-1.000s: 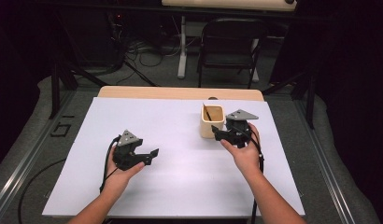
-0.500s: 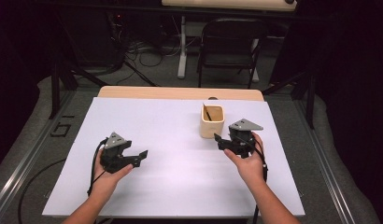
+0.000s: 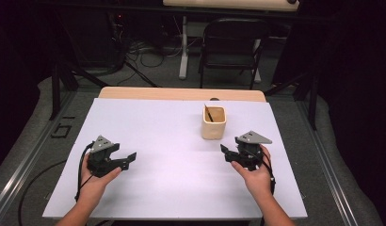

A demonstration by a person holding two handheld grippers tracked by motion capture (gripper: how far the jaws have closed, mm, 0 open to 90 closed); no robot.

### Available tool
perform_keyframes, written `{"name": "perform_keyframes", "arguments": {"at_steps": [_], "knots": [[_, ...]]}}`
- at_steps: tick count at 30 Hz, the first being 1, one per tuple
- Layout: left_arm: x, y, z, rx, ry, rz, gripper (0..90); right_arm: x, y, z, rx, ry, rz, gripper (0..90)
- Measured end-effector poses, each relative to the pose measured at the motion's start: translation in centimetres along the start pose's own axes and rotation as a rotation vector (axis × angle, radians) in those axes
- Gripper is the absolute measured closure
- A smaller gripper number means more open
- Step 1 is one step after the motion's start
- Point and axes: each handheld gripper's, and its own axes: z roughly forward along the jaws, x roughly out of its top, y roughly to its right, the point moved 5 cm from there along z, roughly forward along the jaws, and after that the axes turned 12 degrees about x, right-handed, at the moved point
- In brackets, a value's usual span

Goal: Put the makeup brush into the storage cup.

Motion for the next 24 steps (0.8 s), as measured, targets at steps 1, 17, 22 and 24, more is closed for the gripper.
{"name": "perform_keyframes", "arguments": {"at_steps": [1, 17, 22, 24], "knots": [[-0.1, -0.1, -0.1, 0.001, 0.002, 0.0, 22.4, -0.2, 0.0, -0.1, 0.0, 0.001, -0.004, 35.6], [-1.5, -1.3, -1.1, 0.011, 0.002, -0.024, 22.4, -3.7, -0.7, -1.8, 0.004, -0.029, 0.017, 35.6], [-1.9, -1.6, -1.1, 0.018, -0.003, -0.03, 22.5, -4.6, -0.8, -1.9, 0.005, -0.024, 0.001, 35.6], [-2.0, -1.7, -1.1, 0.018, 0.004, -0.035, 22.5, -4.9, -0.9, -1.9, 0.013, -0.029, 0.01, 35.6]]}}
